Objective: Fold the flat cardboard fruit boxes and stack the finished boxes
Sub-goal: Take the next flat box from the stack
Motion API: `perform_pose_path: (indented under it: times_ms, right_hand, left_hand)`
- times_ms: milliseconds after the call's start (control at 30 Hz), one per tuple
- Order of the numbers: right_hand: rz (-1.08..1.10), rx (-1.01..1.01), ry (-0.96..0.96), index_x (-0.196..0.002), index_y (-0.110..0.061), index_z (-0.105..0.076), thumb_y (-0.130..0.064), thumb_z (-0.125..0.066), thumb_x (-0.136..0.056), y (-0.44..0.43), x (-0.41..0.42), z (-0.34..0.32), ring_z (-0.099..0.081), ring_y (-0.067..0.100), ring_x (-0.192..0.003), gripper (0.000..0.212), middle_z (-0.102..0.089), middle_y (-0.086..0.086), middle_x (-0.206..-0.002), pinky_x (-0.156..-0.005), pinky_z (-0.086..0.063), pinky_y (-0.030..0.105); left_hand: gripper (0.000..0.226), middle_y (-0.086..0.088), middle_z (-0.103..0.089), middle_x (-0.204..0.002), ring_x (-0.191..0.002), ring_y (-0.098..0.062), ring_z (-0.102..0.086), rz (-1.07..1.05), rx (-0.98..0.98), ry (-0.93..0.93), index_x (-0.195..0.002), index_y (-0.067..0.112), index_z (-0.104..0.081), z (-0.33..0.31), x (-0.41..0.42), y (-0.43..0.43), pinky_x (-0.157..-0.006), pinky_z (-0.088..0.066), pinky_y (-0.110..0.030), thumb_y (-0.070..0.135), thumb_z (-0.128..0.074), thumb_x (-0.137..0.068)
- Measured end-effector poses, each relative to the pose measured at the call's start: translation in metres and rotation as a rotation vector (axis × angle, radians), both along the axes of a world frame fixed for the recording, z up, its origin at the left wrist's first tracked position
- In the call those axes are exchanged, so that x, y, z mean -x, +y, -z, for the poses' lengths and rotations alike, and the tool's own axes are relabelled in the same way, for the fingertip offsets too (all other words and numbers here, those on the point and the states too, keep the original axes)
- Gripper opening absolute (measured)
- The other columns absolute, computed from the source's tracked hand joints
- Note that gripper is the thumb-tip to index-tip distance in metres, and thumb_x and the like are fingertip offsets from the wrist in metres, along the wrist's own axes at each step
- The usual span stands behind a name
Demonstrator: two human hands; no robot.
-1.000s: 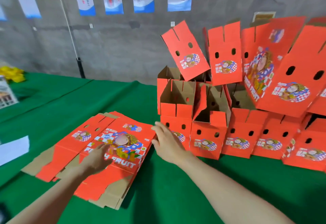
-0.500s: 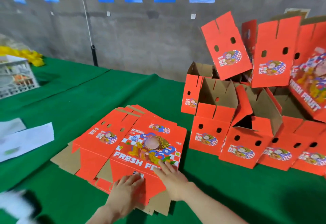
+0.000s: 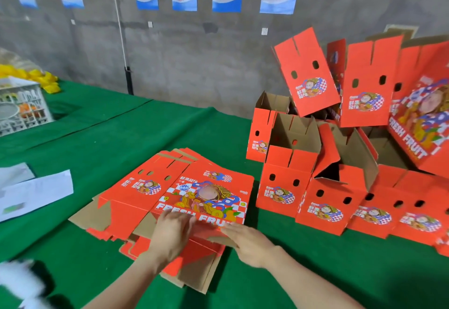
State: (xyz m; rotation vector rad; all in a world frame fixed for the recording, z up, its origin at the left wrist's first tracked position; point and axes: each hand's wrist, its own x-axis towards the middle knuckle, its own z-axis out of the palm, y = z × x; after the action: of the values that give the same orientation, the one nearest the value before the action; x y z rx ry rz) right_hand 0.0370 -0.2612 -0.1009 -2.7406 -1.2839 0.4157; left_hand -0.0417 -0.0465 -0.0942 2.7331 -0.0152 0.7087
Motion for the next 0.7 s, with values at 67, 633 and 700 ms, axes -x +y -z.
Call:
perform_pose_path:
  times_ms: [67, 633, 700]
  right_hand:
    - [0.082, -0.139, 0.003, -0.150, -0.021, -0.027, -0.005, -0.039, -0.099, -0.003, -0.004, -0.019, -0.020, 0.016, -0.145, 0.055, -0.024, -0.002, -0.158, -0.118, -0.012, 0.032]
    - [0.409, -1.077, -0.038, -0.051, -0.029, -0.034, -0.007, -0.056, -0.094, -0.091, -0.003, -0.150, -0.042, -0.005, -0.041, 0.053, -0.045, -0.023, -0.039, -0.048, -0.030, 0.013]
    - [0.458, -1.210, 0.056, -0.060, -0.012, -0.052, -0.005, -0.055, -0.095, -0.118, 0.001, -0.159, -0.048, -0.006, -0.055, 0.035, -0.063, -0.009, -0.055, -0.057, -0.038, 0.019]
  left_hand:
    - [0.055, -0.001, -0.071, -0.081, -0.079, -0.024, -0.067, 0.002, -0.038, -0.162, -0.079, 0.014, -0.072, -0.019, -0.004, -0.007, -0.090, -0.048, -0.047, 0.043, -0.029, -0.099]
    - [0.057, -0.023, -0.020, -0.153, -0.145, -0.035, -0.009, -0.037, -0.019, -0.696, -0.141, 0.009, -0.032, -0.156, 0.000, -0.101, -0.114, -0.004, -0.052, 0.025, -0.045, -0.089]
    - [0.060, -0.028, -0.018, -0.152, -0.143, -0.040, -0.011, -0.039, 0.074, -0.753, -0.142, 0.004, -0.029, -0.167, -0.001, -0.110, -0.114, -0.007, -0.053, 0.023, -0.049, -0.089]
